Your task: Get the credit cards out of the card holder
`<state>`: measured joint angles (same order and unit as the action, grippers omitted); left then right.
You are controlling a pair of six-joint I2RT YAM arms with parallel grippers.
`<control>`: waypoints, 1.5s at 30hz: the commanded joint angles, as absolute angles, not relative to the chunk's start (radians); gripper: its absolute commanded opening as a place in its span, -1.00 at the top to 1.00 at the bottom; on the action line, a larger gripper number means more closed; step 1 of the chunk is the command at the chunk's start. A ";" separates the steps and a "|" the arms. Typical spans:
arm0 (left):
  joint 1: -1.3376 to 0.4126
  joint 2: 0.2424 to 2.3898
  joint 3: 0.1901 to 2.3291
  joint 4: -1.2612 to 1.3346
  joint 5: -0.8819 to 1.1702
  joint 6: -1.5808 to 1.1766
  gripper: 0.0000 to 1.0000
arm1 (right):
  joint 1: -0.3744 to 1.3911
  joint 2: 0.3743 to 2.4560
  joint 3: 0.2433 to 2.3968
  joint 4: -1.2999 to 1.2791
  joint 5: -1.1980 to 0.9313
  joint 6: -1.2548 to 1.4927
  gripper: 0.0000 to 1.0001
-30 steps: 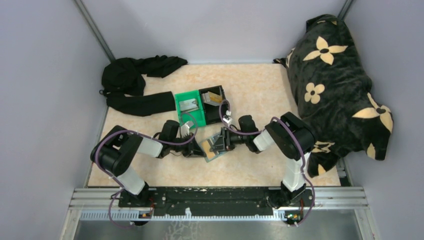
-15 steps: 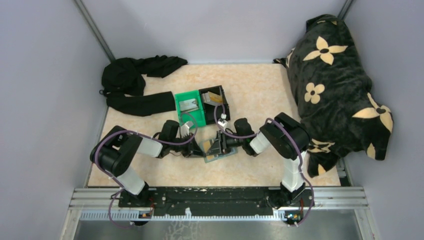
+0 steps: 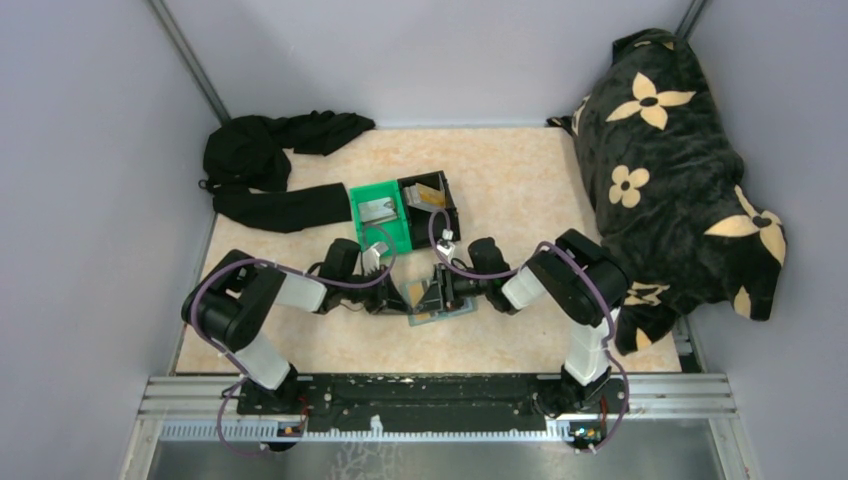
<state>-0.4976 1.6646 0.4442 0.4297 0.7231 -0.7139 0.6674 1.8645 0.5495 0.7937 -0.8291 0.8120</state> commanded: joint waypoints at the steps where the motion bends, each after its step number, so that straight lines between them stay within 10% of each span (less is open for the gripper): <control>1: -0.509 1.722 0.444 0.303 0.558 -0.664 0.77 | 0.679 1.801 0.543 0.745 -0.856 0.759 0.24; 45: -0.503 1.741 0.431 0.316 0.560 -0.696 0.82 | 0.477 1.685 0.480 0.561 -0.867 0.616 0.29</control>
<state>-0.4973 1.6806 0.4633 0.4007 0.7254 -0.7441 0.4877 1.7176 0.4839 0.5598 -0.8658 0.6518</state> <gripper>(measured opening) 0.092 0.364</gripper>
